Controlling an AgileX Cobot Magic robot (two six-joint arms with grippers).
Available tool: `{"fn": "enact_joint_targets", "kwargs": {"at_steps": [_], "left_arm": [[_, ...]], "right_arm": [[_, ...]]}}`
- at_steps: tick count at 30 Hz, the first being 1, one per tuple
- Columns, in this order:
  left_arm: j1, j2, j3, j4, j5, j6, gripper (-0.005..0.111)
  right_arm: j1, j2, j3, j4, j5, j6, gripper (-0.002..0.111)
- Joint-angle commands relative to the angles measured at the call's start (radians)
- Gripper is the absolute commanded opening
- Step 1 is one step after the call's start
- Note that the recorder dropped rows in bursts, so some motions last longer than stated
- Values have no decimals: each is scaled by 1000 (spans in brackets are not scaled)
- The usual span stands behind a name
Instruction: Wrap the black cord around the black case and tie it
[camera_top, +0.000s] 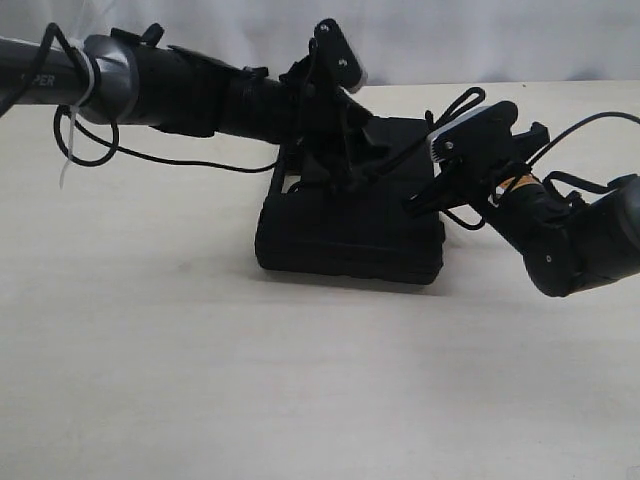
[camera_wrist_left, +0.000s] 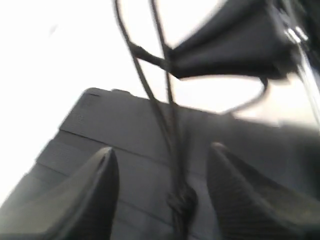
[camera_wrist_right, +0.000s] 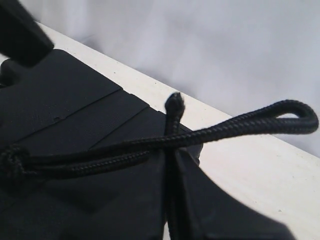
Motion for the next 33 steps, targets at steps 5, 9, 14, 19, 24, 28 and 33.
{"fn": "enact_joint_targets", "kwargs": {"at_steps": [5, 9, 14, 19, 24, 28, 33], "left_arm": [[6, 124, -163, -155, 60, 31, 27], [6, 161, -189, -155, 98, 31, 27], [20, 163, -189, -155, 103, 2, 27], [33, 163, -189, -155, 285, -20, 27], [35, 163, -189, -155, 301, -22, 27], [35, 192, -201, -155, 257, -19, 27], [35, 214, -229, -155, 272, -19, 27]], "right_arm": [[-2, -10, 4, -52, -16, 18, 4], [-2, -10, 4, -167, -32, 51, 4], [-2, -10, 4, -112, -38, 34, 4], [-2, -10, 4, -160, -38, 35, 4], [-2, -10, 4, -160, -40, 35, 4], [-2, -10, 4, -162, -40, 35, 4], [-2, -10, 4, -217, -40, 40, 4]]}}
